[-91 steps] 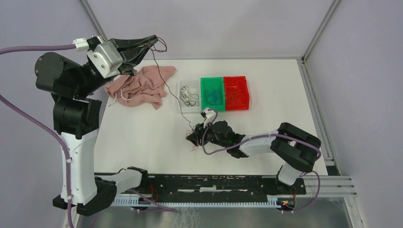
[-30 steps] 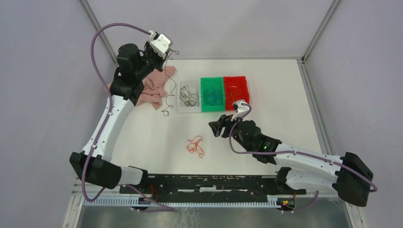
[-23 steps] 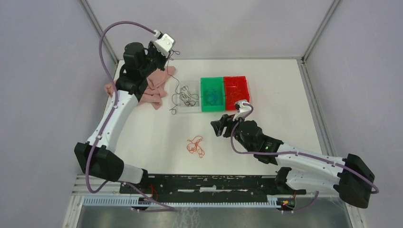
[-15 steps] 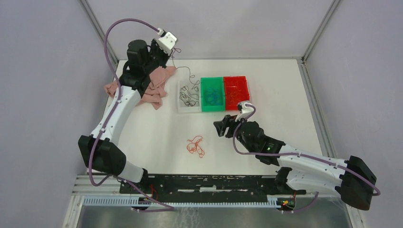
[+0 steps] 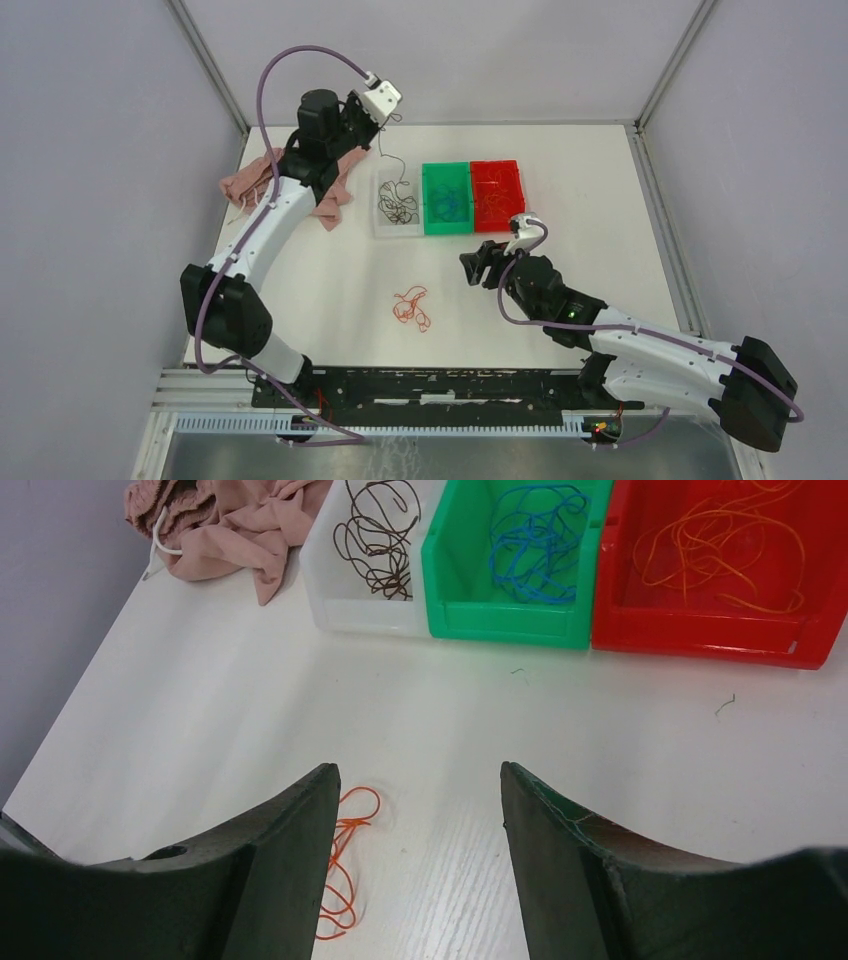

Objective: Untangle the cables

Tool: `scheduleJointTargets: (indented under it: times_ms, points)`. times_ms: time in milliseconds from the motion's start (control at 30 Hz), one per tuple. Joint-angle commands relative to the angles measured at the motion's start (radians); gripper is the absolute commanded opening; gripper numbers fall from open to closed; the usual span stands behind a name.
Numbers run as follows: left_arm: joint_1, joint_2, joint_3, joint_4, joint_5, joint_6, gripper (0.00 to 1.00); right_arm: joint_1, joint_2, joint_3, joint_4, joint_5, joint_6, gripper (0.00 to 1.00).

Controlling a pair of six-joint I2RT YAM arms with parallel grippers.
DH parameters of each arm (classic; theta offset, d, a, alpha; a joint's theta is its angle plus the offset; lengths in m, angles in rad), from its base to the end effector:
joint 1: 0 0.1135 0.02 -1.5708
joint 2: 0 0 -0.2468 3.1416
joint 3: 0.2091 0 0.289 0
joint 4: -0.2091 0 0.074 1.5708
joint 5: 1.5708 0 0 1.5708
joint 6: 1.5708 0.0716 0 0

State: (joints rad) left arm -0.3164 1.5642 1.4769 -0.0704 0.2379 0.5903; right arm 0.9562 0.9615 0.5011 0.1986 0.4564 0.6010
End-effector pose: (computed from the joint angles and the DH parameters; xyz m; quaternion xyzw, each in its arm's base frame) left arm 0.4196 -0.1551 0.3729 0.4000 0.6452 -0.0014 0.6509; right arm 0.1943 0.2206 0.2082 -0.0010 0.7850 0.2887 0.5482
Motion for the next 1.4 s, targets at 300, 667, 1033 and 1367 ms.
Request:
scheduleJointTargets:
  times_ms: [300, 667, 1033, 1367]
  points:
    - [-0.073, 0.126, -0.063, -0.059, -0.088, 0.064, 0.03, -0.037, -0.049, -0.006, -0.012, 0.018, 0.003, 0.66]
    - [-0.002, 0.181, -0.106, 0.045, -0.176, 0.178, 0.03, -0.066, -0.044, -0.011, -0.021, -0.004, 0.016, 0.66]
    - [0.039, 0.144, -0.191, 0.091, -0.170, 0.290, 0.03, -0.087, -0.039, -0.027, -0.002, -0.028, 0.029, 0.66]
    - [-0.082, 0.250, -0.109, 0.066, -0.158, 0.148, 0.03, -0.105, -0.073, -0.048, -0.018, -0.020, 0.028, 0.66]
